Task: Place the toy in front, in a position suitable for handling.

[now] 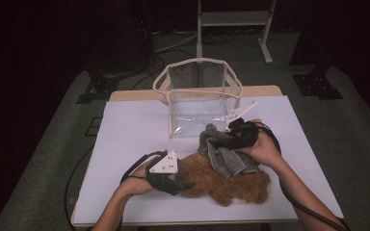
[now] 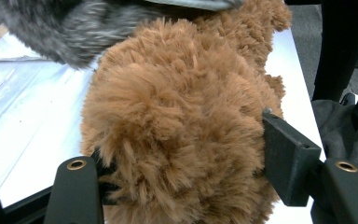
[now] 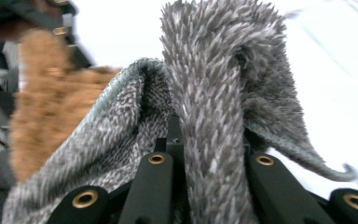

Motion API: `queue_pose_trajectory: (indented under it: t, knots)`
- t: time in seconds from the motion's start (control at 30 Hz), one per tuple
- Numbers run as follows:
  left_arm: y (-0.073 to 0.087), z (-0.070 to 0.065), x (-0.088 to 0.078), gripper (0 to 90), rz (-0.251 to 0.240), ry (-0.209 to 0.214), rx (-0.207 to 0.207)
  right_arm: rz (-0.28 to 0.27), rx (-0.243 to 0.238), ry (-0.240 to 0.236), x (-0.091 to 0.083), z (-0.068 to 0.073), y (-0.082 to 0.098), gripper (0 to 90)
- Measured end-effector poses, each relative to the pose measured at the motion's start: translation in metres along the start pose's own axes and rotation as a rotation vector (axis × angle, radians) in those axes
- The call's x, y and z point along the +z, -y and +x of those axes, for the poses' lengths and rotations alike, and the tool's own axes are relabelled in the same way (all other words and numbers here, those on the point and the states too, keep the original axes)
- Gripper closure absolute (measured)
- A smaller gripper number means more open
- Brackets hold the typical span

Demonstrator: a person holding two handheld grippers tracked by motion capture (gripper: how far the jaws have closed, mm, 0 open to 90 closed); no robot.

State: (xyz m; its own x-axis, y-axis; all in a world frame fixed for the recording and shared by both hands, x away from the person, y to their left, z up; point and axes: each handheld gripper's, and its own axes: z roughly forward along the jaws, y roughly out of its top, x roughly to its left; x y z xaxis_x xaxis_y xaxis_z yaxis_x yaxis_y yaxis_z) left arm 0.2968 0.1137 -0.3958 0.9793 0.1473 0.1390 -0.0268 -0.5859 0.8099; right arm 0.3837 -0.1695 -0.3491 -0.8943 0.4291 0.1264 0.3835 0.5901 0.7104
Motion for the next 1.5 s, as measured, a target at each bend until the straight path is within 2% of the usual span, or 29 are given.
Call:
queue_pose_trajectory:
  t: [0.1, 0.17, 0.3, 0.43, 0.63, 0.7, 0.77, 0.87, 1.0, 1.13, 1.2, 1.23, 1.3, 1.43, 1.5]
  knots:
    - [0.000, 0.001, -0.001, 34.6, 0.002, 0.007, 0.005, -0.022, 0.037, 0.024, -0.010, -0.013, 0.005, 77.2]
    - [0.000, 0.002, -0.001, 34.5, -0.003, 0.007, 0.003, -0.034, 0.046, 0.024, -0.016, -0.016, 0.009, 77.4]
    - [0.002, 0.004, -0.001, 32.9, -0.018, -0.016, -0.008, -0.040, 0.028, 0.004, -0.025, -0.006, 0.015, 77.8]
    - [0.001, 0.005, -0.001, 32.8, -0.020, -0.027, -0.012, -0.067, 0.015, -0.012, -0.047, 0.003, 0.024, 77.9]
    - [0.000, 0.008, 0.000, 32.0, -0.020, -0.041, -0.025, -0.048, 0.016, 0.033, -0.090, 0.010, 0.043, 77.7]
    - [-0.001, 0.009, 0.001, 31.9, -0.021, -0.047, -0.029, -0.045, 0.012, 0.041, -0.097, 0.010, 0.049, 77.7]
    - [-0.003, 0.010, 0.002, 32.2, -0.023, -0.056, -0.022, -0.034, 0.020, 0.025, -0.102, 0.012, 0.053, 77.7]
    - [-0.004, 0.011, 0.004, 32.8, -0.025, -0.060, -0.029, -0.008, 0.008, 0.007, -0.094, 0.017, 0.053, 77.5]
    - [-0.004, 0.012, 0.004, 32.9, -0.028, -0.060, -0.029, 0.013, -0.032, -0.044, -0.066, 0.026, 0.041, 77.4]
    - [-0.001, 0.013, 0.003, 31.8, -0.038, -0.056, -0.025, 0.014, -0.105, -0.055, -0.033, 0.036, 0.023, 77.2]
    - [0.003, 0.014, 0.001, 28.5, -0.058, -0.063, -0.015, 0.042, -0.127, -0.038, -0.019, 0.036, 0.021, 77.2]
    - [0.005, 0.016, 0.000, 27.1, -0.077, -0.068, -0.026, 0.054, -0.121, -0.030, -0.015, 0.034, 0.023, 77.2]
    - [0.009, 0.018, -0.001, 23.1, -0.097, -0.069, -0.053, 0.038, -0.082, -0.041, -0.012, 0.025, 0.030, 77.5]
    - [0.017, 0.021, 0.000, 16.6, -0.087, -0.065, -0.066, -0.027, 0.016, -0.080, -0.015, 0.005, 0.052, 78.0]
    - [0.021, 0.023, 0.003, 14.4, -0.096, -0.047, -0.102, -0.054, 0.044, -0.099, -0.017, 0.002, 0.060, 78.1]
